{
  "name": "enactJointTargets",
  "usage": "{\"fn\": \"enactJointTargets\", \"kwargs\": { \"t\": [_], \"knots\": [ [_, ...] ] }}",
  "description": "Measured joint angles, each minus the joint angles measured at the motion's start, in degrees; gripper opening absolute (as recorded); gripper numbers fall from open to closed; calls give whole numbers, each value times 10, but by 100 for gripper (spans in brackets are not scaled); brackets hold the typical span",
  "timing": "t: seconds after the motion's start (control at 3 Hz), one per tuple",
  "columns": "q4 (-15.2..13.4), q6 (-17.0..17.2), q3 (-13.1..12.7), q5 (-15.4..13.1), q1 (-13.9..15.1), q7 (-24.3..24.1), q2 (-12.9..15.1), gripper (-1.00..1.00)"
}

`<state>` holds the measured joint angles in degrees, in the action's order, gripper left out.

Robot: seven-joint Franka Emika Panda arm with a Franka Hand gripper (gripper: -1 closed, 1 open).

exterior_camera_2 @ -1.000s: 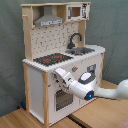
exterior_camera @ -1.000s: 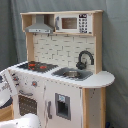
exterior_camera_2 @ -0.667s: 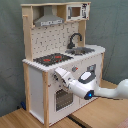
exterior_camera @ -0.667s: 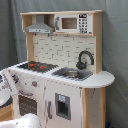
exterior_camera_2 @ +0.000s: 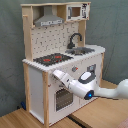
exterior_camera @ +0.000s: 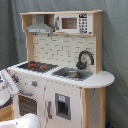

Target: Play with the kitchen

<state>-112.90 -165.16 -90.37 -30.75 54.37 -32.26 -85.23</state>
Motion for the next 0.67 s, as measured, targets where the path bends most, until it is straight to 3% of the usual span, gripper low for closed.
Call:
{"fn": "enactJointTargets", "kwargs": {
  "t": [0.67],
  "knots": [
    [-1, 1, -1, 0, 0, 130, 0, -100]
  ]
}}
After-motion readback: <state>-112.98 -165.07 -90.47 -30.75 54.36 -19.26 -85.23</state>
